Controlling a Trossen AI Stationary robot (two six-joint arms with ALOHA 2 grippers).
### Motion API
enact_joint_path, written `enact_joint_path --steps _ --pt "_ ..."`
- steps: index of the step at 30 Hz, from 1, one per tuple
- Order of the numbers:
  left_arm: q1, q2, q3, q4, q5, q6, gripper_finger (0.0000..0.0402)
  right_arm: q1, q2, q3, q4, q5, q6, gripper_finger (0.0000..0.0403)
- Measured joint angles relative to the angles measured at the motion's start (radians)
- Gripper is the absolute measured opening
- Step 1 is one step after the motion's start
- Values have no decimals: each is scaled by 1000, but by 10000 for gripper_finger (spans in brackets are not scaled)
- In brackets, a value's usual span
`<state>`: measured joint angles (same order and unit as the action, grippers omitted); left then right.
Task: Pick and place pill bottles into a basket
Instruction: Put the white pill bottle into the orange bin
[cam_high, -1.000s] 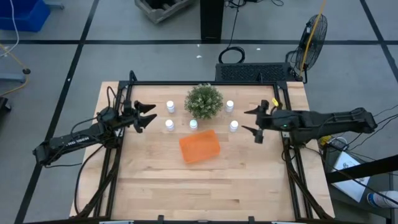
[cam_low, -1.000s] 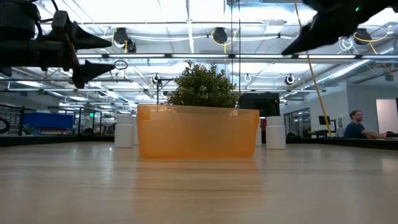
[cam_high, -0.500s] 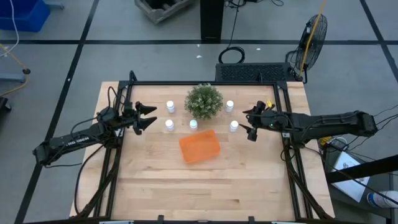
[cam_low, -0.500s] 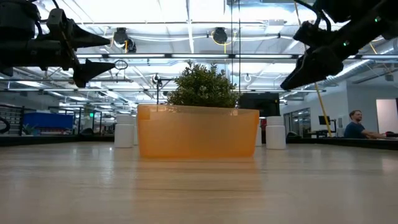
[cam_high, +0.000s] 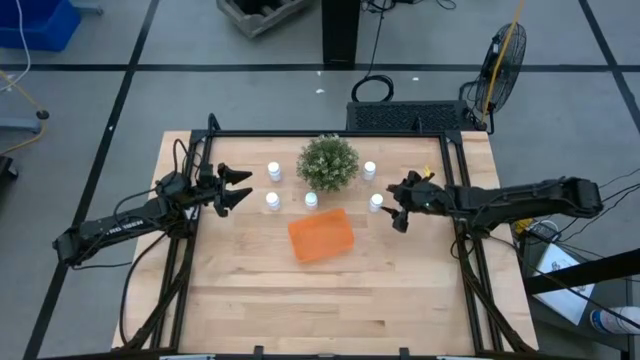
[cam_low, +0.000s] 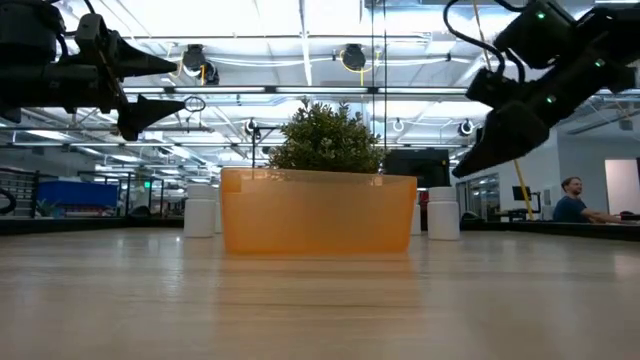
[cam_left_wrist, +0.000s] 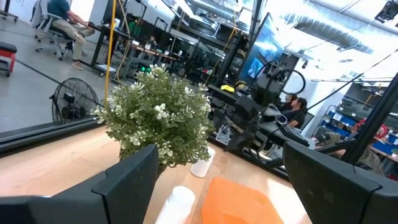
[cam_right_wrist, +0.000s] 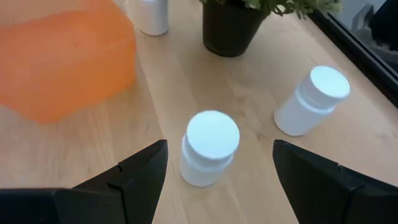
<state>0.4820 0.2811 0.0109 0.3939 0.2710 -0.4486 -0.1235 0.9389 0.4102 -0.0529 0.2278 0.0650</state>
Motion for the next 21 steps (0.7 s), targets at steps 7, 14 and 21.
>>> enact_joint_path --steps 7,14,21 --pt "0 0 0 0 0 0 349 -101 101 179 -178 -106 -57 281" --pt "0 0 0 0 1 -1 349 -157 254 298 -320 -234 -52 281" --pt "0 0 0 0 1 -1 349 -157 338 343 -317 -258 -77 281"
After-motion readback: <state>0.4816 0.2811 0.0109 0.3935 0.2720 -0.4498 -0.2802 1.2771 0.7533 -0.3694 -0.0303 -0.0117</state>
